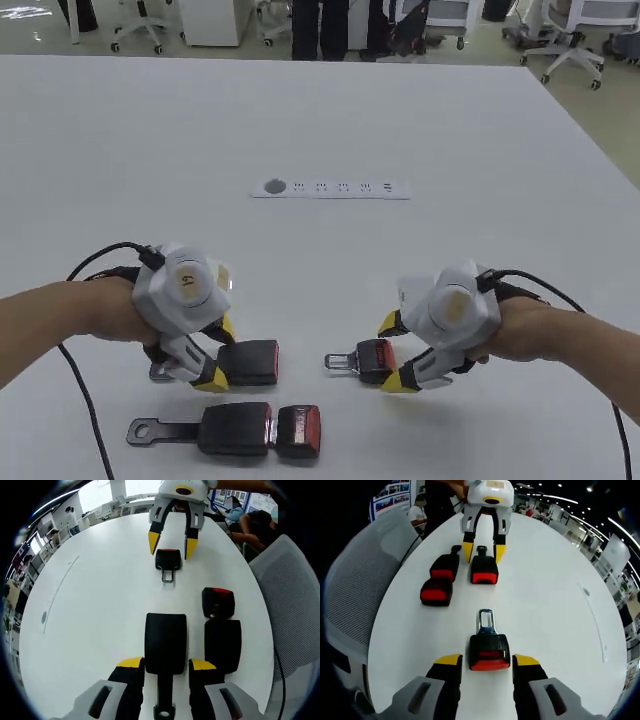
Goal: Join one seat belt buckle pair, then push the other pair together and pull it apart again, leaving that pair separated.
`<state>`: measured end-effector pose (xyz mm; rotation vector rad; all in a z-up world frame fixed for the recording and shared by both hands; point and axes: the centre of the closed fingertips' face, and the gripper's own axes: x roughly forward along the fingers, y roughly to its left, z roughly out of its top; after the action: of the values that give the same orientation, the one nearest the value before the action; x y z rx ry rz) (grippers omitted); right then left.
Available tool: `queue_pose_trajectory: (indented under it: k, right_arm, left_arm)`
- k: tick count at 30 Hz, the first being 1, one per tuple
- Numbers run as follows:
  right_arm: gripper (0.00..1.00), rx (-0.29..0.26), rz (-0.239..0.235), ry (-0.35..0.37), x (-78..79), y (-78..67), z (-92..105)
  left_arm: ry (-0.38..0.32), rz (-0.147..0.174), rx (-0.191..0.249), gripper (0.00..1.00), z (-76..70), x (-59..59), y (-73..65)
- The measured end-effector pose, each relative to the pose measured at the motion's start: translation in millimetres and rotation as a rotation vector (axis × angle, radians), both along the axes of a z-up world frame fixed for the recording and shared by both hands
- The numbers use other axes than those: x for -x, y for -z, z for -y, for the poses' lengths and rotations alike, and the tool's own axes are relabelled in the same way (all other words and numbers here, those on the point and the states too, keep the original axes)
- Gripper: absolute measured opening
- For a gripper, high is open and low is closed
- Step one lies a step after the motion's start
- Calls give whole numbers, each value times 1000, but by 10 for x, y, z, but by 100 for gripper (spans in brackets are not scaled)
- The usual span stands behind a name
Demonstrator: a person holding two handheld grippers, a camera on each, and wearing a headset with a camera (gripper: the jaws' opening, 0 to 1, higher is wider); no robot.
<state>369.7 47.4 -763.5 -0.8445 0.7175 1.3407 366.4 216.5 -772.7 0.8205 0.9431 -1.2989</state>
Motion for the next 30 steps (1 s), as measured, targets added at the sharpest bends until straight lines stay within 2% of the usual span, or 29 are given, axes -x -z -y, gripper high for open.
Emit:
queue_pose_trajectory:
  k: [7,17,30]
  right_arm:
    - [32,6,-5,15,-35,62,21]
    - [31,3,1,9,-39,85,4]
    - [31,2,-3,17,-49,108,8]
  left_arm:
    - [9,-6,-11,32,-24,-29,21]
    - [27,0,-10,32,-18,-14,47]
    - [28,-12,-8,31,-12,3,53]
